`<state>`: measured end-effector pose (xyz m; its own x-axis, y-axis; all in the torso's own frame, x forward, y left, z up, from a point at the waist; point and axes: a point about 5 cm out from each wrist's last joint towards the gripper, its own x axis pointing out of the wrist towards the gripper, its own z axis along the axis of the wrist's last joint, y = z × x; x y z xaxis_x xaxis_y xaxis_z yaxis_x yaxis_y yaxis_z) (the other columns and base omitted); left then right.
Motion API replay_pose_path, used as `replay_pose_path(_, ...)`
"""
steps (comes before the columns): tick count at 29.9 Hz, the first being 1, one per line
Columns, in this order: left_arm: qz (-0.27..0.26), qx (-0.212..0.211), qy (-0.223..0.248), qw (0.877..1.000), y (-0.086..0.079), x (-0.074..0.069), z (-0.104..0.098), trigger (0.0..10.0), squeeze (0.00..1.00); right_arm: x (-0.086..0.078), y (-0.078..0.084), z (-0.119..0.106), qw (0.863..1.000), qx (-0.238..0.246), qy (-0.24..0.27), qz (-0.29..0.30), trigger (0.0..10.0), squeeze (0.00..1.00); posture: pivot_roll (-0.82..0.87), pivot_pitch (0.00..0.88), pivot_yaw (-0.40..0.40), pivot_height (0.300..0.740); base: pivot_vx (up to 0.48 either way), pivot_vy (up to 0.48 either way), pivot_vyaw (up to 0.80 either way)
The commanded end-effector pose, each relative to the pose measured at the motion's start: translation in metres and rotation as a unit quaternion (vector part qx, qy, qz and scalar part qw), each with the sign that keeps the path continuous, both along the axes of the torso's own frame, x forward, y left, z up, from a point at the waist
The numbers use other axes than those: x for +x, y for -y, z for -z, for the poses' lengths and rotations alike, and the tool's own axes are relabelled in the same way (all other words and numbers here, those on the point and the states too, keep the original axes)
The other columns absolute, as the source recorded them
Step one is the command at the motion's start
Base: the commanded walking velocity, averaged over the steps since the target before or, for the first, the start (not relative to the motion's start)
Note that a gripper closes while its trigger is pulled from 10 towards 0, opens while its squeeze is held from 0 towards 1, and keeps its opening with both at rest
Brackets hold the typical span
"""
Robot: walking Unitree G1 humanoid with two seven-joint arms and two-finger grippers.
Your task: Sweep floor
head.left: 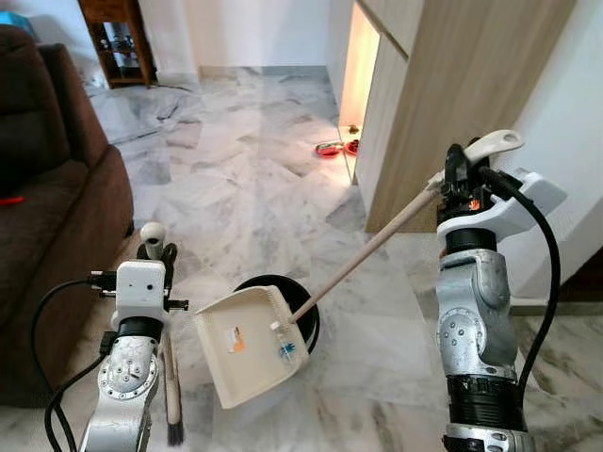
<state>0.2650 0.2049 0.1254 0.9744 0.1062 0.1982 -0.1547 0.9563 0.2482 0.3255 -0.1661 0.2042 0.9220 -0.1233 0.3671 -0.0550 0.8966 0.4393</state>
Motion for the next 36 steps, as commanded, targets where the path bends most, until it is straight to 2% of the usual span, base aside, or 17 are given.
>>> replay_pose_path(1, -0.006, 0.010, 0.026, 1.000, -0.0009, 0.0001, -0.0137, 10.0, 0.00, 0.0005, -0.0041, -0.0160, 0.999, 0.016, 0.034, -0.006, 10.0, 0.00, 0.03, 0.000, 0.005, 0.740, 0.000, 0.255, 0.00)
replay_pose_path(7, -0.008, 0.013, 0.026, 1.000, -0.0021, 0.0014, -0.0153, 10.0, 0.00, 0.0008, -0.0038, -0.0154, 0.999, 0.017, 0.033, -0.006, 10.0, 0.00, 0.03, 0.000, 0.004, 0.740, 0.044, 0.173, 0.00)
replay_pose_path(36, -0.008, 0.009, 0.025, 1.000, 0.0034, 0.0020, -0.0142, 10.0, 0.00, 0.0002, -0.0069, -0.0162, 0.999, 0.020, 0.039, -0.017, 10.0, 0.00, 0.03, 0.000, 0.003, 0.740, 0.315, 0.000, 0.00)
